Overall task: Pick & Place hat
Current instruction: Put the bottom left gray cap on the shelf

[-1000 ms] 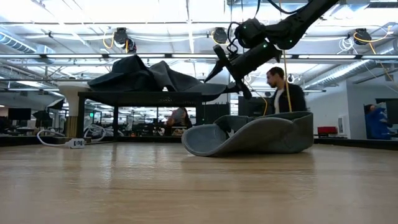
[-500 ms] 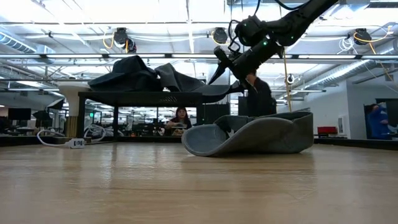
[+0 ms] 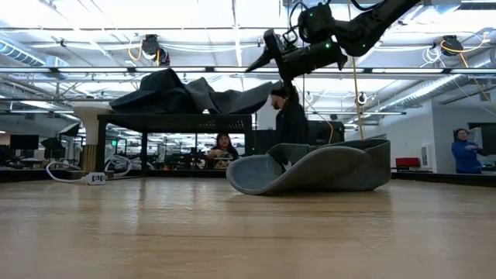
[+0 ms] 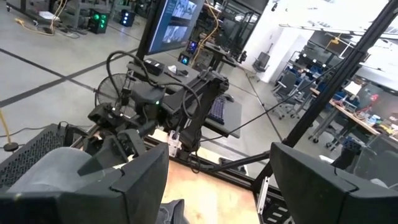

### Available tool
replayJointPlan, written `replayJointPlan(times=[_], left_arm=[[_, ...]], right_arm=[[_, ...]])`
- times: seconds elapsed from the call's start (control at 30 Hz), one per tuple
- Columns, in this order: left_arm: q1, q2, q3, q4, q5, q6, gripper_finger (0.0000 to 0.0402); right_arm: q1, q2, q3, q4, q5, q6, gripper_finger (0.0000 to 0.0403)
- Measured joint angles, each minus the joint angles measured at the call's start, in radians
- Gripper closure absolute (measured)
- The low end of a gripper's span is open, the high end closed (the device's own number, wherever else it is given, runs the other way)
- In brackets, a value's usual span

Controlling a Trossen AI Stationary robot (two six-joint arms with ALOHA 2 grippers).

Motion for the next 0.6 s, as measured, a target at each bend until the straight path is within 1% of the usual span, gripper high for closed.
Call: replayJointPlan(times=[0.1,0.2,0.27,0.33,0.4,0.47,0.6], left_arm=[[0.000,0.000,0.000,0.000,0.000,-0.017,0.0119],[0.000,0.000,0.000,0.000,0.000,-0.020,0.0119],[0.000,0.000,0.000,0.000,0.000,-0.023,0.0119],[0.000,0.000,0.000,0.000,0.000,-0.032,0.0119],[0.000,0.000,0.000,0.000,0.000,-0.040,0.0119],[0.000,0.000,0.000,0.000,0.000,-0.044,0.0119],[0.000,0.000,0.000,0.000,0.000,-0.046,0.0119]], right_arm=[[0.000,0.000,0.000,-0.012,-0.005,-0.005,0.0115],[0.000,0.000,0.000,-0.035,-0.006,-0.018,0.0084],[0.000,0.000,0.001,-0.076,-0.004,-0.011,0.0062],[0.000,0.000,0.001,-0.158,0.001,0.012,0.0049],[-0.005,0.000,0.001,-0.245,0.028,0.044,0.0046],[-0.006,-0.002,0.000,-0.295,0.059,0.040,0.0050],[0.000,-0.004,0.000,-0.300,0.109,0.013,0.0058]])
